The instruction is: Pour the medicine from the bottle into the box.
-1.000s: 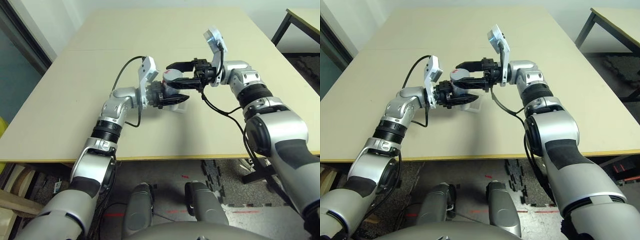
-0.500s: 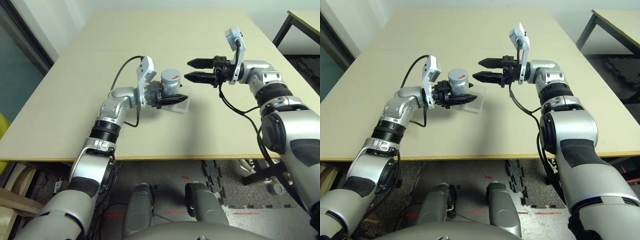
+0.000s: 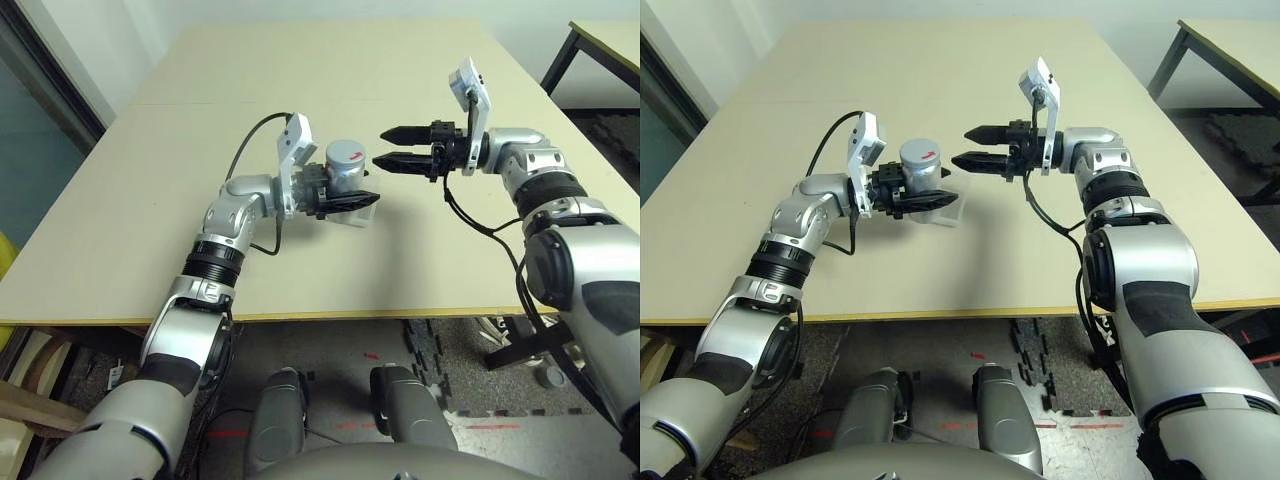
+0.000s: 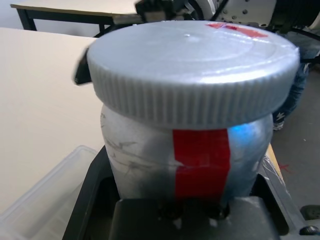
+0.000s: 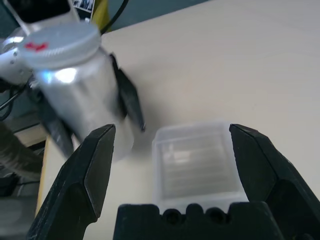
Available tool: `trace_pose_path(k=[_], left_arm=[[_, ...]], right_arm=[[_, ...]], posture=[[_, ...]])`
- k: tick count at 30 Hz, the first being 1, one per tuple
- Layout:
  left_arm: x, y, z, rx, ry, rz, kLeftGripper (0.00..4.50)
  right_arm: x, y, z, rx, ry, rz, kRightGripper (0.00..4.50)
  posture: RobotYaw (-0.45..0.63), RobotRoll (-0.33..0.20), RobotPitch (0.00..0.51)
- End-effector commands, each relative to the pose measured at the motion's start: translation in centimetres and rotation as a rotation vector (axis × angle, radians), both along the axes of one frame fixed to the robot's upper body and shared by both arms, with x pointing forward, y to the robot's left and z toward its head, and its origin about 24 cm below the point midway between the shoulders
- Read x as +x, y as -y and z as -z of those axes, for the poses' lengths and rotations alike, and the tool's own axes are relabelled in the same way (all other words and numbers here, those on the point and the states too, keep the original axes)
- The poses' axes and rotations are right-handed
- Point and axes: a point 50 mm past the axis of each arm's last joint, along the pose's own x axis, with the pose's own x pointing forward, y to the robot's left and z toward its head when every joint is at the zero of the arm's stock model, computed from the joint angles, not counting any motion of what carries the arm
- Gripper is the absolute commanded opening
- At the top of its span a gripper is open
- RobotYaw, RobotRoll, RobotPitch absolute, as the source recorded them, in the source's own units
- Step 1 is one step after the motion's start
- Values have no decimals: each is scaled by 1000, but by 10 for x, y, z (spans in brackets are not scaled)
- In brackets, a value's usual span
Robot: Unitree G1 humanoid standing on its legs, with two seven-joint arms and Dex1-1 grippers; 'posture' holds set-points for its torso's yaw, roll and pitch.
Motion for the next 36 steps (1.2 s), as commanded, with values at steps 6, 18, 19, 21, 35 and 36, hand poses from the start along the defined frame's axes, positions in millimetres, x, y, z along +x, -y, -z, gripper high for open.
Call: trace_pose_path(k=[6, 18, 19, 21, 35, 36], left_arm=[[4, -5, -1, 9, 8, -15, 2721], [1, 1, 1, 11, 0, 11, 2721], [1, 1, 1, 11, 0, 12, 2721], [1, 1, 1, 11, 0, 12, 2721], [2, 1, 2, 11, -1, 10, 2721], [1, 1, 2, 11, -1, 10, 2721]], right_arm=[[-2, -5, -11, 39, -2, -96, 4500], [-1, -32, -31, 118, 40, -193, 4500], [-1, -34, -32, 121, 41, -202, 4500], [-1, -36, -33, 122, 42, -215, 4500], [-3, -49, -38, 123, 48, -269, 4500], [-4, -49, -37, 121, 47, -272, 4500]], posture=[[-91, 0, 65], [-100, 0, 65], [-100, 0, 65], [-100, 0, 65], [-99, 0, 61], [-99, 0, 61]])
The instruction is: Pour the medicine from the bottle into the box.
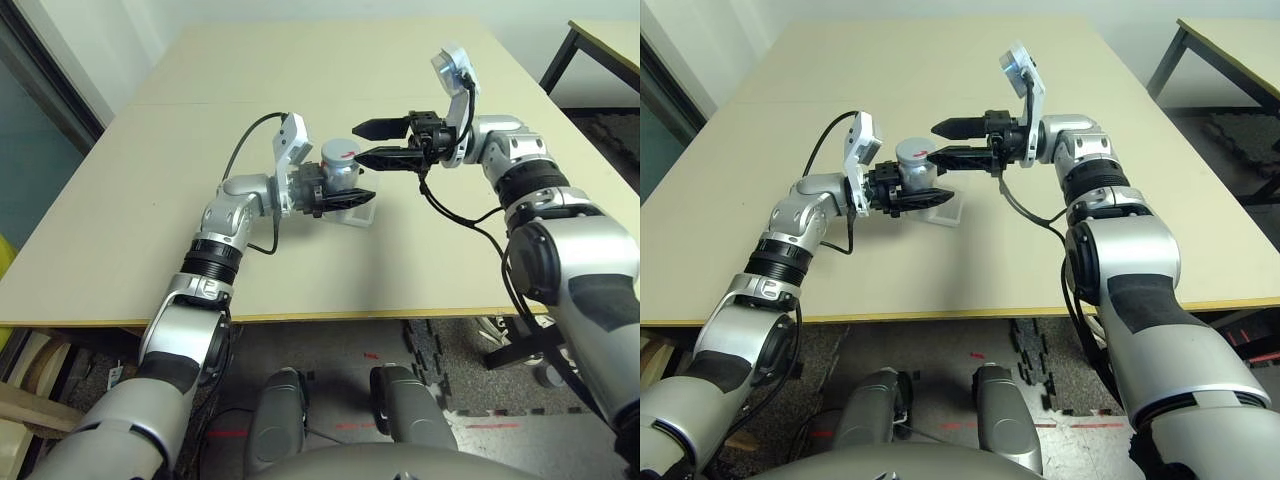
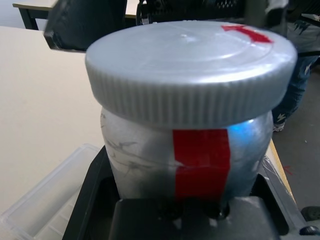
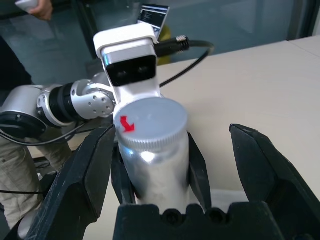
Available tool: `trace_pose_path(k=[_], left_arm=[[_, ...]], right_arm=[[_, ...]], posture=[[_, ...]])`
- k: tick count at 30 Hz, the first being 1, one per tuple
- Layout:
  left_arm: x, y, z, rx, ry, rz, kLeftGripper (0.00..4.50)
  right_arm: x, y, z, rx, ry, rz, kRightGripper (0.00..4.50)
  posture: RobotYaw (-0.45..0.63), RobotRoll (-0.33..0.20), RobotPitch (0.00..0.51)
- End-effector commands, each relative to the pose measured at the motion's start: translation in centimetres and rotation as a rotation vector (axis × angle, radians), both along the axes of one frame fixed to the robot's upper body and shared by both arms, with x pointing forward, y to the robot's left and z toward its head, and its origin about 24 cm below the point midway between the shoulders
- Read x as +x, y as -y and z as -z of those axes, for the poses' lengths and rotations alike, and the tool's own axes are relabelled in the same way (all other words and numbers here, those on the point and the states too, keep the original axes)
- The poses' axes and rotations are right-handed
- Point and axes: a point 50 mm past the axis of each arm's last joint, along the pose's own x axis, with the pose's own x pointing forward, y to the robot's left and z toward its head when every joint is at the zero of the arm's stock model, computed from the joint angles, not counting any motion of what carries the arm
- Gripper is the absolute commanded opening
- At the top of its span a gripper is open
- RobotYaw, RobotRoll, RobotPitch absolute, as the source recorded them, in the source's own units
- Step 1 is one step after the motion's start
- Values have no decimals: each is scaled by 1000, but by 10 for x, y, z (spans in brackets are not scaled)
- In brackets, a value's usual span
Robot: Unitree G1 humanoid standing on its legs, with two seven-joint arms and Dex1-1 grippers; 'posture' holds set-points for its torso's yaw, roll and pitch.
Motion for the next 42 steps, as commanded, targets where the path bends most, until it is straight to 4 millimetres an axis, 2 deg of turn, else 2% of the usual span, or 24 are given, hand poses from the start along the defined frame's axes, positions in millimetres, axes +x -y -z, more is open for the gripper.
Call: trace_pose_path(k=[1, 42], left_arm=[[0, 1, -1, 13, 5, 9, 2721], [0, 5, 1, 9, -2, 14, 2721]], right_arm=[[-1, -4, -5, -7, 19, -25, 4500], [-4, -24, 0, 4, 35, -94, 4500]], posture=[[-99, 0, 61], [-103, 0, 70]])
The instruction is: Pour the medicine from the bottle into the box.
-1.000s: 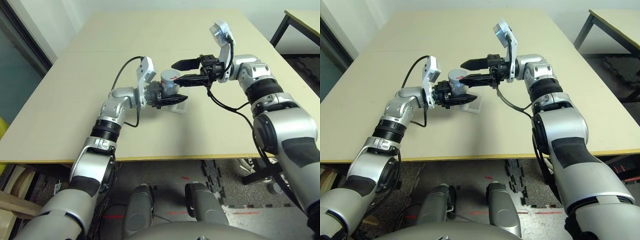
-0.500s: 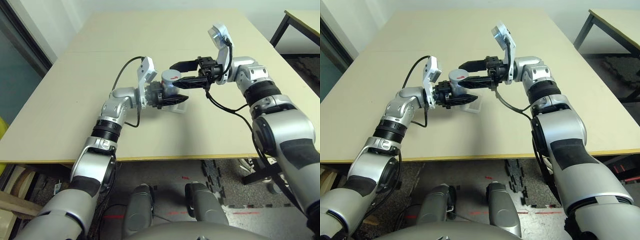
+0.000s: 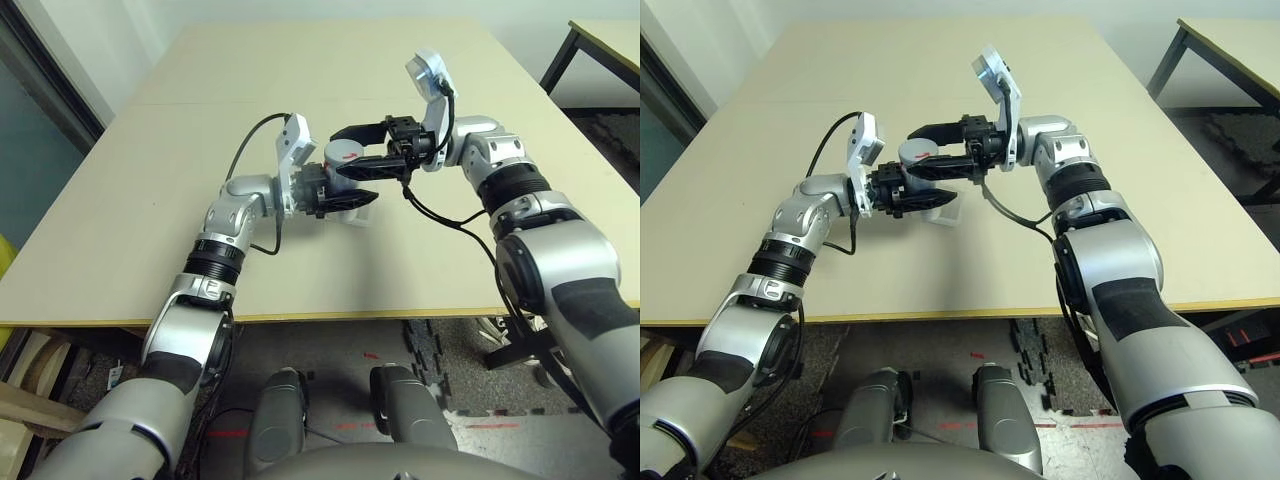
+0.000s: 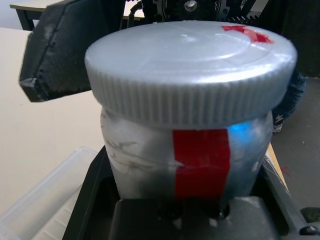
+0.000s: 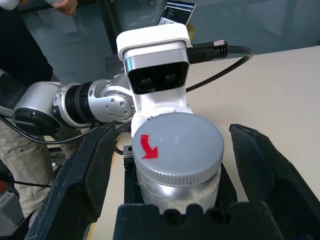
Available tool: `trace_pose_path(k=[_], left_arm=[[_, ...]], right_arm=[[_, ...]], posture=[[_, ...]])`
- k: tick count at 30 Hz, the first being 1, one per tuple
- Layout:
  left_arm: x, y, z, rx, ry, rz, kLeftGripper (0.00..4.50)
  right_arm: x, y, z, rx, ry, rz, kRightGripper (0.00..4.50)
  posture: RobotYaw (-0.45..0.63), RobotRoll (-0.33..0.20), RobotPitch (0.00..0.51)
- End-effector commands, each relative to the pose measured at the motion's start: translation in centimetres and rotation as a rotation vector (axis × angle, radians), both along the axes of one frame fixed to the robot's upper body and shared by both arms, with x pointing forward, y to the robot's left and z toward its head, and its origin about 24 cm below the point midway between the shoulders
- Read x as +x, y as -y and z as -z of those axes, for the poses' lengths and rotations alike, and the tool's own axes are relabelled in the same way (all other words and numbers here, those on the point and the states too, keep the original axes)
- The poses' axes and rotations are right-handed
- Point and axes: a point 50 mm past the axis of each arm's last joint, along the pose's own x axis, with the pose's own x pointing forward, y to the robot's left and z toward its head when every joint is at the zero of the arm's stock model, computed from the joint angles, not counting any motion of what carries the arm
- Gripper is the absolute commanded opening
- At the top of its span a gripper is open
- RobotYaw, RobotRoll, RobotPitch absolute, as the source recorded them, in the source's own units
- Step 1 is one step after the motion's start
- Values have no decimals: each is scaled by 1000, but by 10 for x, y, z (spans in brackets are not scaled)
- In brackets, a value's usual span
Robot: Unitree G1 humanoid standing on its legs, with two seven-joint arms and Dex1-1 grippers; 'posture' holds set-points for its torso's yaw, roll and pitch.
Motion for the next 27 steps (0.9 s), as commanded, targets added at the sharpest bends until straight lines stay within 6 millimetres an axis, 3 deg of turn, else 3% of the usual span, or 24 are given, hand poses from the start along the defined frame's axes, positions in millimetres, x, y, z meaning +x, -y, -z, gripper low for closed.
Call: trace_pose_path(k=[1, 4, 8, 15, 23, 27], left_arm=[[0, 1, 0, 15, 1, 5, 2721], [0, 1, 0, 16, 1, 5, 2721], [0, 1, 0, 16, 0, 5, 2721], [0, 1, 1, 17, -2, 5, 2721], [-1, 2, 1, 16, -2, 9, 2721], [-1, 2, 2, 15, -2, 10, 2721]], right_arm=[[1, -2, -4, 2, 15, -3, 4500], [1, -1, -4, 3, 16, 0, 3922], [1, -1, -3, 3, 18, 2, 2593], [1, -1, -3, 18, -2, 5, 2583], [4, 7, -24, 232, -169, 33, 2583], [12, 13, -34, 339, -204, 164, 2583]], posture=[[-103, 0, 70], [-103, 0, 70], [-103, 0, 70], [-103, 0, 70], [-103, 0, 68], [-104, 0, 67]])
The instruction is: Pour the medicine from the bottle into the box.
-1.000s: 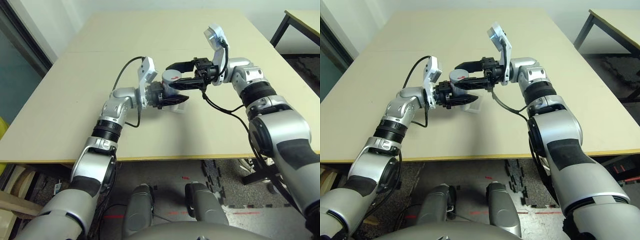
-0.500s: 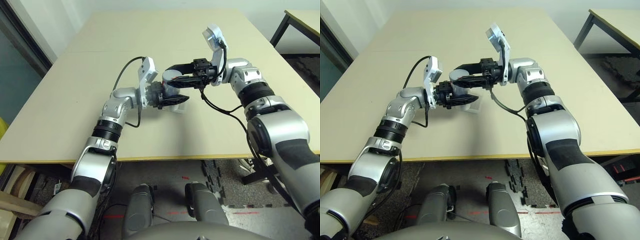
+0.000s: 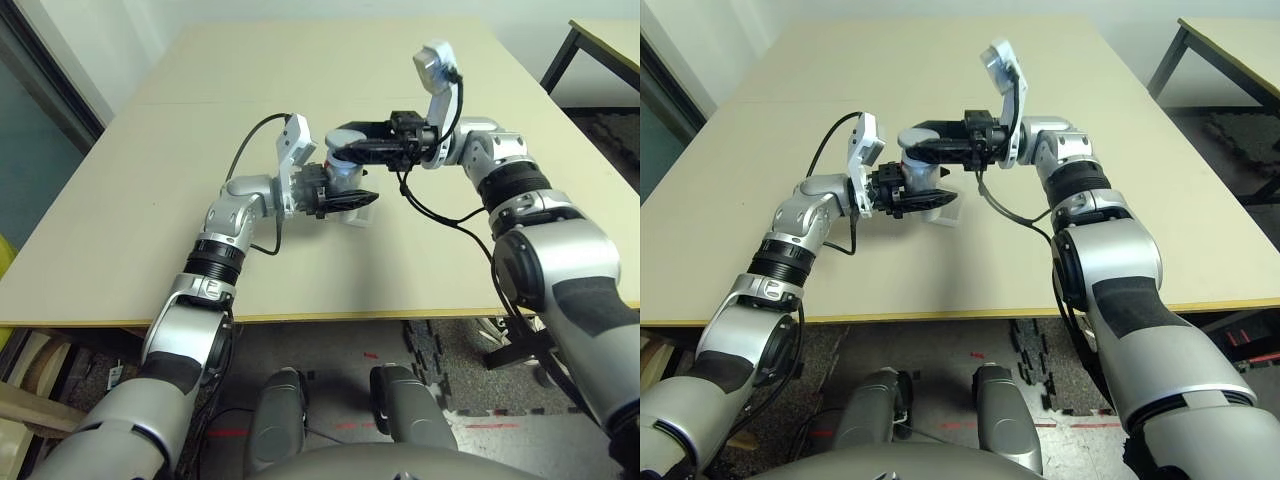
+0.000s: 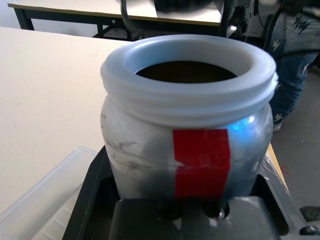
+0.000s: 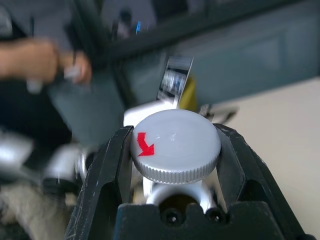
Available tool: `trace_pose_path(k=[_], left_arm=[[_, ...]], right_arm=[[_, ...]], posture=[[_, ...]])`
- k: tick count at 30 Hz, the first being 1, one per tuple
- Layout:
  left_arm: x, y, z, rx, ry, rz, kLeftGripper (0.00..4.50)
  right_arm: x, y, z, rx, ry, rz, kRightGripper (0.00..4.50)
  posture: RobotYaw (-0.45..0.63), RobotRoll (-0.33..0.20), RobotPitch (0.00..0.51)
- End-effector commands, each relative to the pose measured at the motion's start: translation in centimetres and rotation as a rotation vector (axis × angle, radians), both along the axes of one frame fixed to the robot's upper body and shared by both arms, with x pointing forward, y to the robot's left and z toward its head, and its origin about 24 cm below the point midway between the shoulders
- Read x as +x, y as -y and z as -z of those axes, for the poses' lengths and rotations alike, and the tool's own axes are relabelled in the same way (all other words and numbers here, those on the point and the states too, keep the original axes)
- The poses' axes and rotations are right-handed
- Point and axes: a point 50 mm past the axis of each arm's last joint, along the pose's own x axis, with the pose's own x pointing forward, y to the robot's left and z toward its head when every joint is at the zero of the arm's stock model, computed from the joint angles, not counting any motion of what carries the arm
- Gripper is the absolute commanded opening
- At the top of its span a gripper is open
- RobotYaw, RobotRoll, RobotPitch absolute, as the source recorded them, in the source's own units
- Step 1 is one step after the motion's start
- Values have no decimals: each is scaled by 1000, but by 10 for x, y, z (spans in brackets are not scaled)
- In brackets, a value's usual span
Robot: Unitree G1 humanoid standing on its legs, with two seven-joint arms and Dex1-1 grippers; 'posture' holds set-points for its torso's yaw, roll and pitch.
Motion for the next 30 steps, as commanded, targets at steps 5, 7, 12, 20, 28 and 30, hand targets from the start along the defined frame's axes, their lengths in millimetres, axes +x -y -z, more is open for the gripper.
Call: trace_pose_path(k=[5, 7, 12, 20, 28, 30], left_arm=[[0, 0, 1, 10, 3, -5, 2721], [0, -3, 0, 10, 9, -19, 2721], [4, -11, -3, 13, 33, -78, 2721], [16, -32, -10, 19, 80, -236, 2721], [25, -46, -16, 25, 104, -320, 2721], [26, -47, -16, 28, 105, -329, 2721]], right_arm=[[22, 16, 2, -47, -14, 451, 2583], [29, 24, 11, -120, -11, 617, 2583], [38, 51, 40, -229, -79, 977, 2583], [33, 76, 80, -388, -105, 1196, 2583], [25, 98, 108, -473, -174, 1304, 2583], [22, 102, 115, -498, -197, 1323, 2583]], posture=[[-104, 0, 63], [-104, 0, 63], [-103, 0, 58], [-105, 0, 62], [-103, 0, 65], [-103, 0, 65]])
